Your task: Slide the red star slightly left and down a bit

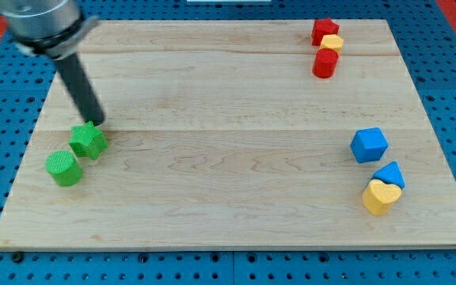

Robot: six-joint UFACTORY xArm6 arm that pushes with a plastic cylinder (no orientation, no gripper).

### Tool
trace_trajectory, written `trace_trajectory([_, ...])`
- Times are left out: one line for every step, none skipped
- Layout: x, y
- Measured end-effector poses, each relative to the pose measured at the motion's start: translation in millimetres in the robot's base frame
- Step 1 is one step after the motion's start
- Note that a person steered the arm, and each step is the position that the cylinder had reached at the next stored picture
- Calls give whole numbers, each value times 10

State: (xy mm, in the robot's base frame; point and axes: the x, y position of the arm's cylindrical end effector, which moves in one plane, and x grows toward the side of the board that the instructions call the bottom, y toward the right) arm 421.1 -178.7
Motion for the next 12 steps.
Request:
trace_trajectory([-30,476])
trace_trajectory([22,1027])
trace_trajectory([64,2255])
trace_trajectory([54,3472])
trace_trajectory([-391,4305])
trace_trajectory([-1041,4679])
trace_trajectory([-1665,4702])
trace_trajectory([-1854,4355])
trace_trajectory([-2096,3824])
trace_trajectory([-2074,2913])
trace_trajectory([-1523,1918])
trace_trajectory([-1531,1715])
